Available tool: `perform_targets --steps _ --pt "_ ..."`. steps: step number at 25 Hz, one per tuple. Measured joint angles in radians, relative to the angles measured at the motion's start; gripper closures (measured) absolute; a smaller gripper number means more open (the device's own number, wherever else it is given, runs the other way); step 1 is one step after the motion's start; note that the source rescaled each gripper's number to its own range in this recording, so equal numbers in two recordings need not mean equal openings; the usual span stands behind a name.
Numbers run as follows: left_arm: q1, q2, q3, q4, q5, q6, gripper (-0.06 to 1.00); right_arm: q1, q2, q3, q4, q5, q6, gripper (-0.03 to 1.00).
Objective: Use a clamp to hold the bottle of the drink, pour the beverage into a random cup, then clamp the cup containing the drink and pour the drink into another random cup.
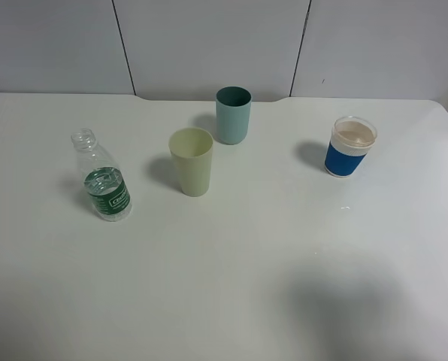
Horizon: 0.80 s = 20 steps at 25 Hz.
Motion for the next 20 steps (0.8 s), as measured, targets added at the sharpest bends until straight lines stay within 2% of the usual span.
perform_targets --steps 16,20 --pt "0.0 0.0 0.0 0.0 0.0 0.0 -0.06 0.0 0.0 0.001 -0.001 -0.001 0.007 -0.03" --pt "0.0 0.0 0.0 0.0 0.0 0.0 -0.06 -0.023 0.0 0.001 -0.001 -0.001 0.007 -0.03"
